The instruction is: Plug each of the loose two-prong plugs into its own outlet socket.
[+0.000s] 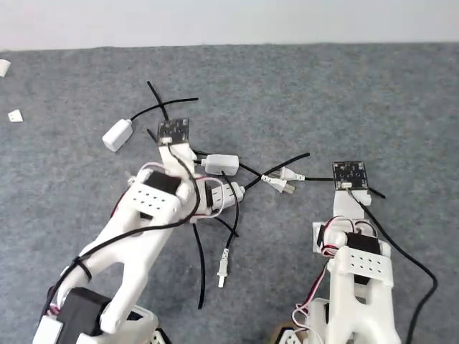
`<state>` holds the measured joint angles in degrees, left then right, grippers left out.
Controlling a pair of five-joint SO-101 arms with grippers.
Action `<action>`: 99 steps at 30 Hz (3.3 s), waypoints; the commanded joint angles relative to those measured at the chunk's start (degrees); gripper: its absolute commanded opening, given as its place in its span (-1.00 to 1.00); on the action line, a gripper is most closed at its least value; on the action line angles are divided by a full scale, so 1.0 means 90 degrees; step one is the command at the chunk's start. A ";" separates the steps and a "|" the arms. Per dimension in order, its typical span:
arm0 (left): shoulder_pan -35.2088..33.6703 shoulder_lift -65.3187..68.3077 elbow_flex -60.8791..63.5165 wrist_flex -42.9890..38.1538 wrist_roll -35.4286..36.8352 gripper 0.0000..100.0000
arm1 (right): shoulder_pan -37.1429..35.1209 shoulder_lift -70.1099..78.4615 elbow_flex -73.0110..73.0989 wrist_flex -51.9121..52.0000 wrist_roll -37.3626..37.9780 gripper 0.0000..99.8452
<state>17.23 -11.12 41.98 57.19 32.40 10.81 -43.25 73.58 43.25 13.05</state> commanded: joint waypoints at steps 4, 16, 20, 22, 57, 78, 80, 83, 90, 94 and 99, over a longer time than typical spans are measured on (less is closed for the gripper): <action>-0.0332 -0.0020 0.0513 -0.0440 0.0059 -0.50 | -0.0024 0.0015 -0.0088 -0.0132 0.0000 -0.94; -0.1074 -0.0107 -0.0298 0.0752 -0.1123 -0.56 | -0.0044 0.0015 -0.0078 -0.0171 0.0000 -0.94; -0.1016 -0.0107 -0.0611 0.0791 -0.1465 -0.80 | -0.0054 0.0015 -0.0078 -0.0171 0.0000 -0.94; -0.1016 -0.0107 -0.0737 0.0791 -0.1573 -0.97 | -0.0054 0.0015 -0.0078 -0.0171 0.0000 -0.94; -0.1495 -0.0821 0.0581 0.0098 -0.2442 -0.97 | -0.0044 0.0015 -0.0078 -0.0171 0.0000 -0.94; -0.1748 -0.2725 0.1919 0.0586 -0.2462 -0.63 | -0.0034 0.0015 -0.0078 -0.0142 0.0000 -0.94; -0.1690 -0.2081 0.1626 0.0557 -0.2647 -0.64 | -0.0024 0.0015 -0.0078 -0.0132 0.0000 -0.94; -0.1690 -0.1338 0.1206 0.0557 -0.2725 -0.64 | -0.0024 0.0015 -0.0078 -0.0122 0.0000 -0.94; -0.1690 -0.0615 0.1118 0.0059 -0.2725 -0.64 | -0.0024 0.0015 -0.0078 -0.0122 0.0000 -0.94; -0.1690 -0.0381 0.1118 0.0059 -0.2755 -0.64 | -0.0024 0.0015 -0.0078 -0.0122 0.0000 -0.94; -0.1514 -0.0254 0.1079 0.0098 -0.2774 -0.94 | -0.0024 0.0015 -0.0078 -0.0122 0.0000 -0.94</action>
<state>2.29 -13.49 54.11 59.12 8.66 10.55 -43.25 73.58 42.81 13.05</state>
